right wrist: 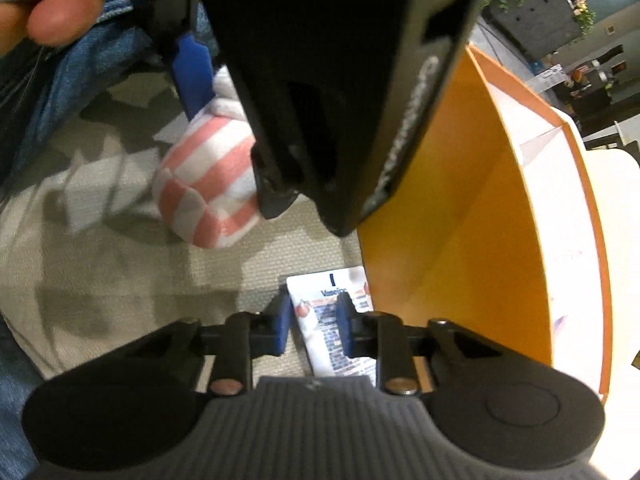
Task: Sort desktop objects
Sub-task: 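Grasp the white dog plush in striped cup with the left gripper while the right grasps the white tube, then carry the dog plush and white tube over the orange box with both grippers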
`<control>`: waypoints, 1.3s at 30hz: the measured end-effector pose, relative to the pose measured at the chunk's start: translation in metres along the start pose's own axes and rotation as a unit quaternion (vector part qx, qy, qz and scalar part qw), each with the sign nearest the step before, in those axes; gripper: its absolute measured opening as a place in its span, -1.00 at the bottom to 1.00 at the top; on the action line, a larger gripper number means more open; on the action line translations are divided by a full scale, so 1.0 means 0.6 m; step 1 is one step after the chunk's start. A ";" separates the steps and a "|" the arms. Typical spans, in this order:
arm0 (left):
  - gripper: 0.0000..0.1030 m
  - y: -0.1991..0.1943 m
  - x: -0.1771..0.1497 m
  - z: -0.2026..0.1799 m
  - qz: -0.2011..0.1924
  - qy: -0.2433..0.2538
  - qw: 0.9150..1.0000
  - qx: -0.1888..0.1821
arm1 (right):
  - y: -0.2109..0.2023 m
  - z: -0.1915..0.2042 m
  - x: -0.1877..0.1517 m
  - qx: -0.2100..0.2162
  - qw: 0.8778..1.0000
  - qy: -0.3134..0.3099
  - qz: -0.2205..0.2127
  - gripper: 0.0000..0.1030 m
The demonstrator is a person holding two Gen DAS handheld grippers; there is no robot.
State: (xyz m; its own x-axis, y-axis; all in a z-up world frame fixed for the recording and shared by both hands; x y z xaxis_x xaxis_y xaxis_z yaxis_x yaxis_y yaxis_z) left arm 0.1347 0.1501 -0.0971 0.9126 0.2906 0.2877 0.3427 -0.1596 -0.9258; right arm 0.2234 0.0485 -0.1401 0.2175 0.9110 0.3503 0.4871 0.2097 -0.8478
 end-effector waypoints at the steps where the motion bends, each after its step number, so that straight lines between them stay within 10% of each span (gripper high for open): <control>1: 0.27 -0.006 -0.005 0.004 -0.001 0.003 1.000 -0.004 | -0.006 -0.003 -0.001 -0.003 1.000 0.007 -0.005 -0.65; 11: 0.26 -0.061 -0.053 -0.022 -0.030 0.055 0.998 -0.016 | -0.099 -0.091 -0.001 0.008 0.986 0.156 -0.062 -0.88; 21: 0.26 -0.091 -0.064 -0.039 -0.055 0.112 0.992 -0.024 | -0.122 -0.158 -0.092 0.072 0.927 0.368 -0.026 -0.86; 39: 0.26 -0.123 -0.037 -0.078 -0.094 0.186 0.977 -0.042 | -0.205 -0.167 -0.082 0.101 0.912 0.393 -0.065 -0.82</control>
State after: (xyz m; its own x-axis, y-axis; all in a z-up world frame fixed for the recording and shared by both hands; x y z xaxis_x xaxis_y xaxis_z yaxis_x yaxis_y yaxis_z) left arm 0.0995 0.1116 -0.0236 0.8445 -0.0389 0.5342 0.5146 -0.2177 -0.8293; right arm 0.2372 -0.0579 -0.0130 0.7467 0.3552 0.5624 0.4028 0.4314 -0.8073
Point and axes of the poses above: each gripper's, at about its wrist camera, not at the fingertips, and y roughly the way its jaws point, z to its left, x to its top, the point moved 1 cm from there along y, roughly the way its jaws point, and after that the axes turned 14 degrees about y, right-handed, at the moved point
